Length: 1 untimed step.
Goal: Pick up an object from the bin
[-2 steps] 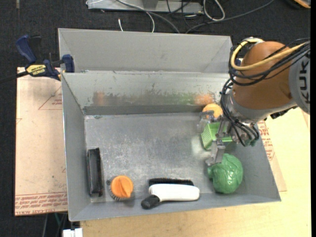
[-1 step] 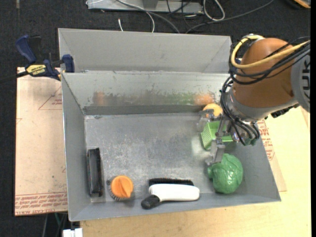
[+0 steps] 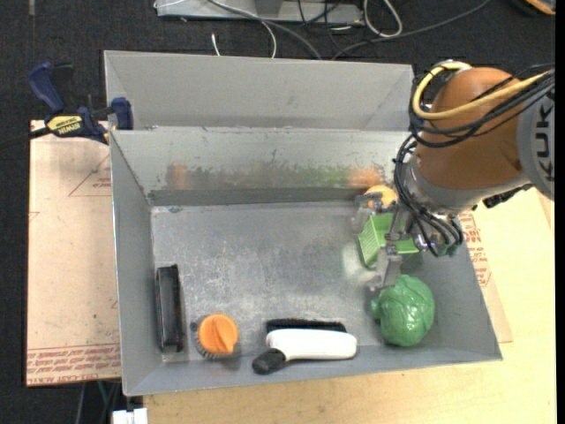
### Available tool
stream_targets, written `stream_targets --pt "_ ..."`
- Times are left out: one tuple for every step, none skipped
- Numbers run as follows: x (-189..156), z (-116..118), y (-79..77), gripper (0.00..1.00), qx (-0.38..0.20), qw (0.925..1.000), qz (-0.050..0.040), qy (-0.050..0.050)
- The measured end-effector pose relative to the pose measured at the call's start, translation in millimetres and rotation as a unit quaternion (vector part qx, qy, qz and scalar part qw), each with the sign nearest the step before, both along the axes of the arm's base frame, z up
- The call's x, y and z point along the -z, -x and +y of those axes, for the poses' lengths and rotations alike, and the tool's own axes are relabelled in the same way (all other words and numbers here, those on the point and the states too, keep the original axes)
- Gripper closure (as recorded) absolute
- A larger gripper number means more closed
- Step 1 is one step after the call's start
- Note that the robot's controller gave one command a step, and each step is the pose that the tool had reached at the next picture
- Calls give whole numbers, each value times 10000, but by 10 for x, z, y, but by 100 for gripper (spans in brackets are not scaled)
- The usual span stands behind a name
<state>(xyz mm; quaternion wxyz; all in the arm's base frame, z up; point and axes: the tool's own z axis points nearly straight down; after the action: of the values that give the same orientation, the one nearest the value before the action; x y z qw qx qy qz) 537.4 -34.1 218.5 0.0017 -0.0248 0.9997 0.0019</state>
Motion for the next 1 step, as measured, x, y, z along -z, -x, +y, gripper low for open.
stream_targets --pt "-696 -133 -815 100 -883 9961 -27 0"
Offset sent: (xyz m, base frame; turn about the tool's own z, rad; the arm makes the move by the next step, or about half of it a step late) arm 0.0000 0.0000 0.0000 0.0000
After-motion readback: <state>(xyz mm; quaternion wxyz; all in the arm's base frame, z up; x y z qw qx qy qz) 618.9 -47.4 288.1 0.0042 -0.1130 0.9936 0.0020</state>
